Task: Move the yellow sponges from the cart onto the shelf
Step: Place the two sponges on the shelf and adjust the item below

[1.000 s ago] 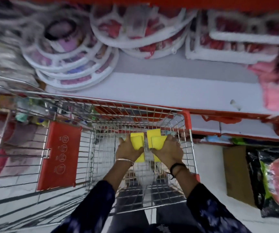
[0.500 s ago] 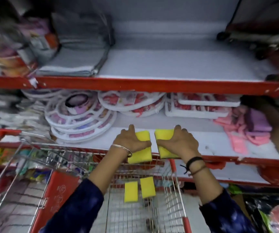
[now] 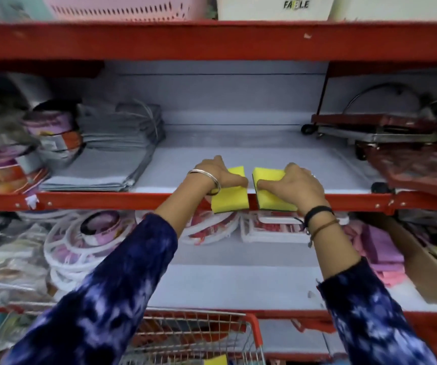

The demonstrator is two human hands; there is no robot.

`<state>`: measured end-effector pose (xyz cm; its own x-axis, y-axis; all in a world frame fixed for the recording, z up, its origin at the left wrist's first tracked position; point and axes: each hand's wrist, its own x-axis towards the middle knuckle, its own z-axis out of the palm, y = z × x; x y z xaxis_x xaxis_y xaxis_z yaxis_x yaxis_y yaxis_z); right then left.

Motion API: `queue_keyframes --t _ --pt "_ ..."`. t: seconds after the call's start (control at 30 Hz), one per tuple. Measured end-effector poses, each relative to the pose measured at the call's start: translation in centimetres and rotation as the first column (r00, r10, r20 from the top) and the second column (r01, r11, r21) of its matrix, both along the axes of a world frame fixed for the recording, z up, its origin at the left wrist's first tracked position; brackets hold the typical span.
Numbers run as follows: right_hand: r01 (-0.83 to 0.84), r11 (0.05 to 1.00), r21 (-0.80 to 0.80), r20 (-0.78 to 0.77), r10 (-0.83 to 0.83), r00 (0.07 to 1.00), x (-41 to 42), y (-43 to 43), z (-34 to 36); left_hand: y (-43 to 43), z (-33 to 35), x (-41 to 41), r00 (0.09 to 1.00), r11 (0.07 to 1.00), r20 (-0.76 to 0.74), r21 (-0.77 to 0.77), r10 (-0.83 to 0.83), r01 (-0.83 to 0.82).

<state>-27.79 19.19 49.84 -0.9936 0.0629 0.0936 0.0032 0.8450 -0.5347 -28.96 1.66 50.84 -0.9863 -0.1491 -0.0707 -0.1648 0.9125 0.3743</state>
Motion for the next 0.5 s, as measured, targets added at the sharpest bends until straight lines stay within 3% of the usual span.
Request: queue_keyframes --t 0.5 --pt "0.018 1.000 0.005 0.173 -0.018 0.985 -11.1 0.8 -2.2 3.3 -2.0 -10.8 0.993 0.988 0.121 -0.152 -0.018 0.036"
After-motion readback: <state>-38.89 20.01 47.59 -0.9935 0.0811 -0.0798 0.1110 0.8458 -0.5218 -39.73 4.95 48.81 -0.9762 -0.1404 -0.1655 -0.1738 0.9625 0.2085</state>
